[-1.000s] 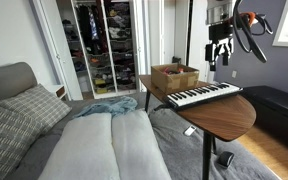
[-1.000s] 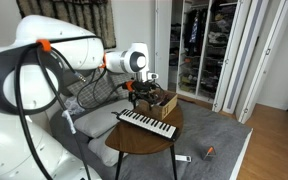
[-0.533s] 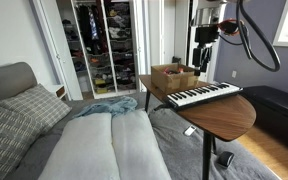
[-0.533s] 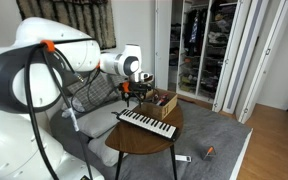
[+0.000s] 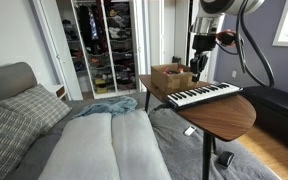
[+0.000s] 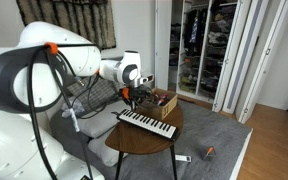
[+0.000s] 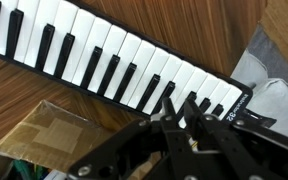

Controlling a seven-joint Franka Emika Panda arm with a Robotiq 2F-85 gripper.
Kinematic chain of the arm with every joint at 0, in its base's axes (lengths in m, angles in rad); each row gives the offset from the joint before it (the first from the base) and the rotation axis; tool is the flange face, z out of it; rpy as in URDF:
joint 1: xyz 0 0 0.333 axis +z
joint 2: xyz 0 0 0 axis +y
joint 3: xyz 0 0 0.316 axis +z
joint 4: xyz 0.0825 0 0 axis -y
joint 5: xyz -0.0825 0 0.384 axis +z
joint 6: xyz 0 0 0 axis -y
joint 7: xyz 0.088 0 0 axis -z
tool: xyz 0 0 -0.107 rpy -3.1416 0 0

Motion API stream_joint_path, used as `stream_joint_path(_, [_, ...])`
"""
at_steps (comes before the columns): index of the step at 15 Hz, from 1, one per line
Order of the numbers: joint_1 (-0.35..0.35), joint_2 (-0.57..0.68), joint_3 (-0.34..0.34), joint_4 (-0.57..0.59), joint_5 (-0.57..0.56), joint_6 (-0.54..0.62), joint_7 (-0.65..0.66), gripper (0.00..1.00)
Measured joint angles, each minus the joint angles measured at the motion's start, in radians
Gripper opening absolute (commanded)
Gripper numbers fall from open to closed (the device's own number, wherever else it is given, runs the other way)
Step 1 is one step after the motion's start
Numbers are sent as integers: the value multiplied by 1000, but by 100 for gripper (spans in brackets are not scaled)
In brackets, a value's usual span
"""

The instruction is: Press the leftmost c key on the keyboard

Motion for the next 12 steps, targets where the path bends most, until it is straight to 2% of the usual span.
stream_joint_path(12, [0,-1,25,-80,60,16,101,0])
